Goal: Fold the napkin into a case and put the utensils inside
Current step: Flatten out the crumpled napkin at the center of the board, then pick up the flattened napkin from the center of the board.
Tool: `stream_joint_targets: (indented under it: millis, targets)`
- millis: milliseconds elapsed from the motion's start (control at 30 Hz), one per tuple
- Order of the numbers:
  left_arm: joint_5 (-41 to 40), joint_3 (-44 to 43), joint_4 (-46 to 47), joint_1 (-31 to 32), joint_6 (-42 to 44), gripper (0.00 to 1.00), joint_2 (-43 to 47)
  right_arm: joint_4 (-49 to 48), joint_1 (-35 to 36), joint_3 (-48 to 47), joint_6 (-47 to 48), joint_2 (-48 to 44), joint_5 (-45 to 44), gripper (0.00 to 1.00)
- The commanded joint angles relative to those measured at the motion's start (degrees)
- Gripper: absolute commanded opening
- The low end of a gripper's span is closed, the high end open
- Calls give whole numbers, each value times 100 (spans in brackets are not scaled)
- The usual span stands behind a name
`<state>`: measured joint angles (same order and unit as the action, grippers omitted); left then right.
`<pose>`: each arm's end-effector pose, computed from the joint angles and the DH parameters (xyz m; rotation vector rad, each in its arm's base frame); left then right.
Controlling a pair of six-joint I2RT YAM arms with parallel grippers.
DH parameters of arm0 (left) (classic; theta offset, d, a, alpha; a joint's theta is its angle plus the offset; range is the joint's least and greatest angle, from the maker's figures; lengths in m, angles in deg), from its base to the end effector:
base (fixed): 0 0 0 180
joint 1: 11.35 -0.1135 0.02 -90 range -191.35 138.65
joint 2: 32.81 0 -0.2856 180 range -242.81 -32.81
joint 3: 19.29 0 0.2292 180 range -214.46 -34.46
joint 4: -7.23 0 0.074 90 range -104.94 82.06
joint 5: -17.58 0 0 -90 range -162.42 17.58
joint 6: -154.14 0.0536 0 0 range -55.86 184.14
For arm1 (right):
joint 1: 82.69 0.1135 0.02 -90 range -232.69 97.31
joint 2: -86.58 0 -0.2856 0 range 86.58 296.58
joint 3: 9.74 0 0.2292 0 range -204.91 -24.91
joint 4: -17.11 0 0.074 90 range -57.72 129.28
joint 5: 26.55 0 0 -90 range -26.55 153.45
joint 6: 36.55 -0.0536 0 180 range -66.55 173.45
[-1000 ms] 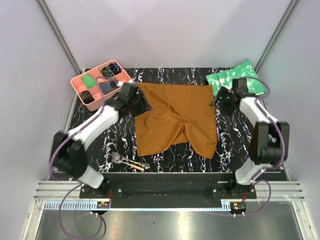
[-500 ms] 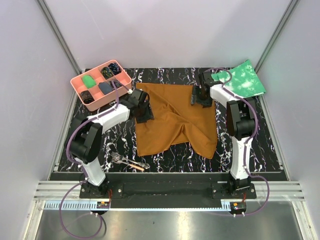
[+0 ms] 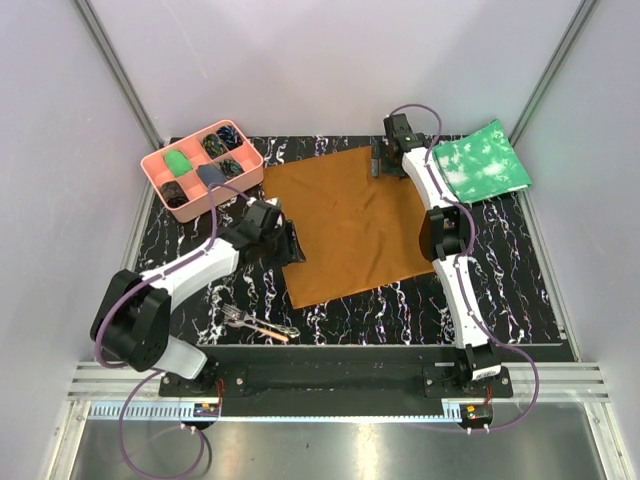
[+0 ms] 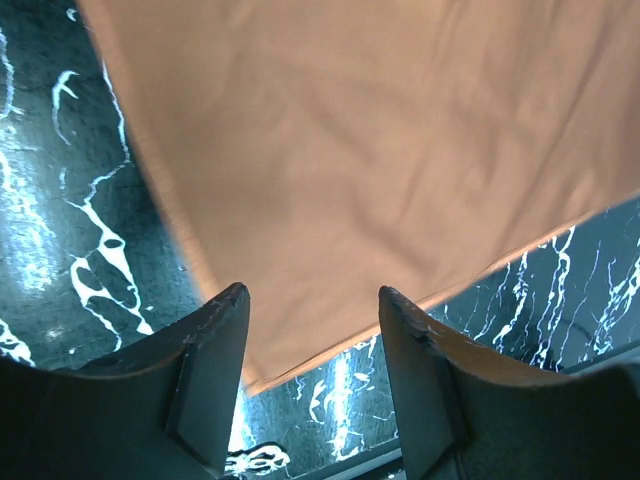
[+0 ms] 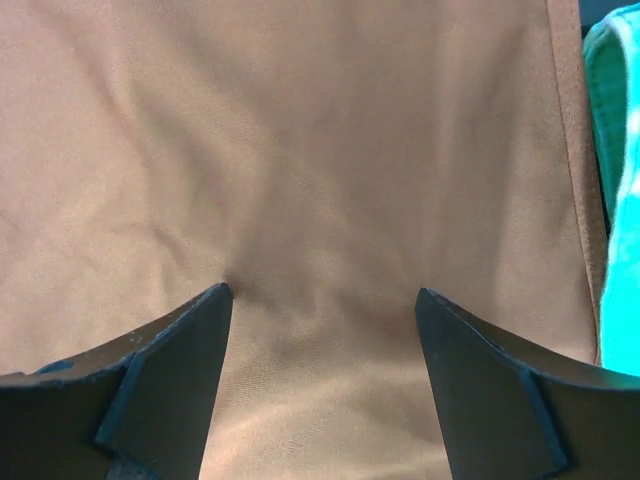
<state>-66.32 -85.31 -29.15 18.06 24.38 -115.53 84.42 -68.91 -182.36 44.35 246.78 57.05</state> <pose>0.2410 -0.1424 0.2292 -0.1887 2.5972 -0.6076 0.5703 0.1337 0.1554 -0.0583 2.5194 0.0200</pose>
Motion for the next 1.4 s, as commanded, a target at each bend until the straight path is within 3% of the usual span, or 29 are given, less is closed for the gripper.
stream_joint_targets:
  millis: [0, 100, 267, 367, 500, 633, 700, 800, 933, 1100, 1233, 1367]
  targets:
    - [154, -135, 258, 91, -57, 57, -174, 773, 11, -447, 155, 22, 78, 84]
    - [13, -276, 161, 91, -171, 56, -464, 228, 19, 1411, -47, -1234, -107, 88]
    - [-592, -364, -163, 275, -636, 58, -394, 77, 11, 2919, -513, -3072, -722, 100]
    - [-1076, -548, -708, 548, -839, 57, -394, -62, 11, 4052, -838, -4038, -1047, 100]
    - [-1989, -514, -1218, 1197, -1059, 57, 35, -669, -181, 6482, -1277, -5418, -1549, 100]
    - [-2499, -146, -1569, 1339, -1533, 57, 606, -1188, -970, 8157, -1813, -6709, -821, 98]
    - [-2815, -66, -1788, 1340, -1674, 57, 992, -1355, -1271, 8885, -1928, -6975, -575, 89]
    - [-3394, 14, -2096, 1331, -1823, 60, 1467, -1355, -1536, 9545, -1990, -7266, -573, 78]
    - [-3705, -179, -2387, 1287, -1894, 77, 1803, -1329, -1563, 10215, -2279, -7599, -696, 73]
    - [-3196, -312, -2493, 1190, -1903, 75, 1873, -1443, -1580, 10778, -2465, -7916, -653, 67]
    - [-3063, -303, -2476, 1199, -1903, 69, 1794, -1496, -1580, 10902, -2526, -7899, -653, 52]
    - [-2940, -224, -2432, 1207, -1929, 66, 1715, -1724, -1589, 10911, -2438, -7776, -644, 51]
